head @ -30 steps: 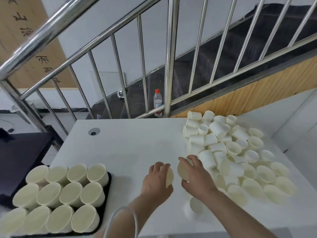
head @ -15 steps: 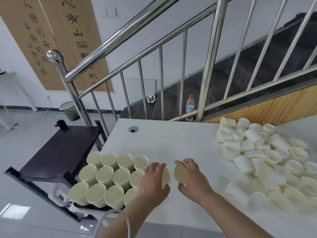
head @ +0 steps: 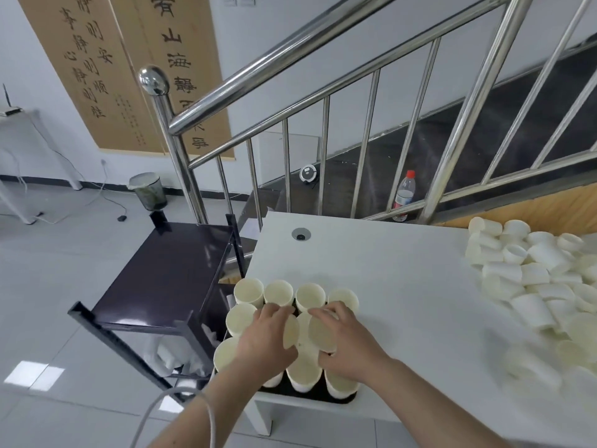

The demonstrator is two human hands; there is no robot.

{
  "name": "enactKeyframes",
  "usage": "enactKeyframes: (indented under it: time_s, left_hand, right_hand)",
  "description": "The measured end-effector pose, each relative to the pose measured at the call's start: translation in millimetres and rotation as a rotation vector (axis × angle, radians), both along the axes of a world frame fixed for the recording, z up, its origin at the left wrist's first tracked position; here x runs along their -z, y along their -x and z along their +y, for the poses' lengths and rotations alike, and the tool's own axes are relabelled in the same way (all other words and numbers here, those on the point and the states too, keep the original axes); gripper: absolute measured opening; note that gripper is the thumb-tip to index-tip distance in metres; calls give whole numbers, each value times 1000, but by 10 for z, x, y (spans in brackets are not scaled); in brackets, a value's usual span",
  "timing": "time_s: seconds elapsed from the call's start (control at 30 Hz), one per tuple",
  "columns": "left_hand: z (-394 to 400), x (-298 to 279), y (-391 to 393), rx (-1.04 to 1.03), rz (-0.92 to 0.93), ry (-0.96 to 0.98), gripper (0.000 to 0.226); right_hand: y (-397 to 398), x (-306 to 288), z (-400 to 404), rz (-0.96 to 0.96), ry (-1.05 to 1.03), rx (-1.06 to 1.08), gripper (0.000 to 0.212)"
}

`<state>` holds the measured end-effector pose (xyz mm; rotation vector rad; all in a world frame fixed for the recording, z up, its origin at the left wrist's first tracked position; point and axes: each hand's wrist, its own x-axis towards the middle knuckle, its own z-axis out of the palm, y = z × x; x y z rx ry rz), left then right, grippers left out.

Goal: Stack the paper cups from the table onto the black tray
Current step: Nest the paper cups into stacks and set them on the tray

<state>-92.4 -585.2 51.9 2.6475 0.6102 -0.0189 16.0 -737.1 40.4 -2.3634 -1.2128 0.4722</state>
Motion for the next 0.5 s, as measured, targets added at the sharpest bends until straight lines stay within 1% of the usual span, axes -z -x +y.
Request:
enactKeyframes:
  time_s: [0.13, 0.33, 0.5]
  left_hand:
    - [171, 22, 134, 14, 53, 16, 63]
    - [248, 12, 216, 29, 50, 24, 64]
    - [290, 94, 266, 55, 119, 43, 67]
  right_hand:
    - [141, 39, 167, 15, 7, -26, 73]
    - [259, 67, 284, 12, 11, -63, 72]
    - [272, 96, 280, -18, 54, -90, 72]
